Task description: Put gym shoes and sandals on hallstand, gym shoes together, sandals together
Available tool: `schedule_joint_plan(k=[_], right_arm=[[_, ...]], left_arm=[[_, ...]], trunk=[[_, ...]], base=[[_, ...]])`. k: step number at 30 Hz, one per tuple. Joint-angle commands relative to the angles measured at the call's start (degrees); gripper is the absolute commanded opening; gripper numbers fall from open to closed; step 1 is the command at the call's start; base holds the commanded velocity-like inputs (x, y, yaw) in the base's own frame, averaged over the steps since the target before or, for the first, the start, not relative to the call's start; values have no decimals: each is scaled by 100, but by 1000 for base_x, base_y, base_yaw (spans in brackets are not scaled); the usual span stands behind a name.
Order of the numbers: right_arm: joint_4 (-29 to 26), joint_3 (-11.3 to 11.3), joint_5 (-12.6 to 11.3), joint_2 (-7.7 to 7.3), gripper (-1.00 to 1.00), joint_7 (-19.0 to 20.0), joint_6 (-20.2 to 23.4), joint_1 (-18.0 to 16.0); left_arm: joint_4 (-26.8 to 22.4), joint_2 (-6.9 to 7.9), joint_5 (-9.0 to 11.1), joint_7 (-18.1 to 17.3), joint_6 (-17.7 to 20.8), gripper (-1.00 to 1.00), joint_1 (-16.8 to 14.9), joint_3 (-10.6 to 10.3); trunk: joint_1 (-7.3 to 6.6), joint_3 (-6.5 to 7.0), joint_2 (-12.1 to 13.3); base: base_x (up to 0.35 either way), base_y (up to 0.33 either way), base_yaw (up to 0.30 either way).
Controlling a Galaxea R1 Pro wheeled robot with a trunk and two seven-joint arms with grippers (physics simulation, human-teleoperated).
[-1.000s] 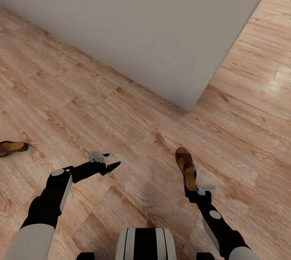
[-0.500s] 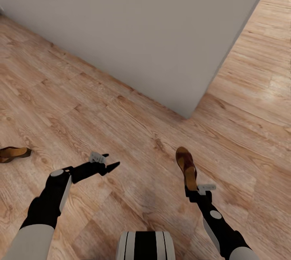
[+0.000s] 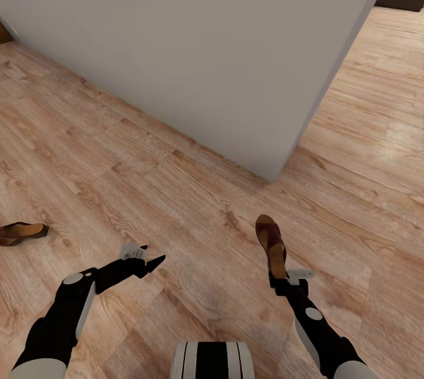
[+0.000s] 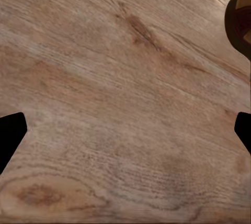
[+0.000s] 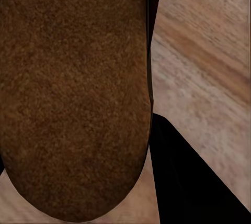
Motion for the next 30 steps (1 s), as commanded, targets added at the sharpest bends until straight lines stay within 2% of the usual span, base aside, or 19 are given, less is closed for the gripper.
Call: schedule_joint_plan(k=[1, 2, 3, 5, 7, 10, 12, 14, 15, 19, 27, 29, 30], right_arm=[[4, 12, -22, 2, -100, -18, -13, -1], [1, 18, -22, 19, -100, -18, -15, -1], [-4, 18, -22, 24, -100, -17, -13, -1], [-7, 18, -22, 27, -100, -18, -12, -1], [-5, 19, -22, 32, -100, -18, -17, 0], [-5, 19, -22, 33, -100, -21, -18, -1], [11, 19, -19, 33, -100, -24, -18, 0], [18, 19, -17, 30, -100, -21, -18, 2], [26, 19, -14, 25, -100, -15, -74, 6], [25, 18, -14, 20, -100, -9, -280, 7], [37, 19, 46, -18, -100, -15, -491, 9], [83, 19, 124, -25, -100, -14, -508, 66], [111, 15, 224, -29, -100, -15, -533, 225]], left_arm=[[-7, -2, -25, -28, 10, 100, 20, 58], [-1, 1, -32, 3, -218, 100, 189, 478], [4, 0, -34, 5, -245, 100, 242, 612], [7, 1, -37, 7, -263, 100, 306, 737], [11, 12, -44, 10, -361, 100, 597, 1134], [14, 25, -44, 10, -498, 100, 733, 1434], [30, 20, -41, 7, -580, 100, 851, 1803], [38, 22, -40, 5, -589, 100, 873, 1880], [91, 34, -40, 8, -598, 100, 908, 1991], [163, 37, -44, 85, -600, 100, 916, 2011], [295, 31, -53, 795, -646, 100, 1033, 2017], [397, 17, -59, 989, -770, 100, 1063, 2007], [590, -10, -71, 1093, -1103, 100, 1085, 1978]], trunk=[[-3, 19, 0], [-6, 42, 2], [-8, 64, 3], [-13, 108, 6], [-19, 152, 8], [-26, 219, 12], [-32, 263, 15], [-37, 309, 18], [-39, 338, 19], [-50, 459, 24], [-70, 706, 35], [-75, 769, 38], [-78, 800, 39]], base=[[0, 0, 0], [0, 0, 0], [0, 0, 0], [0, 0, 0], [0, 0, 0], [0, 0, 0], [0, 0, 0], [0, 0, 0], [0, 0, 0], [0, 0, 0], [0, 0, 0], [0, 0, 0], [0, 0, 0]])
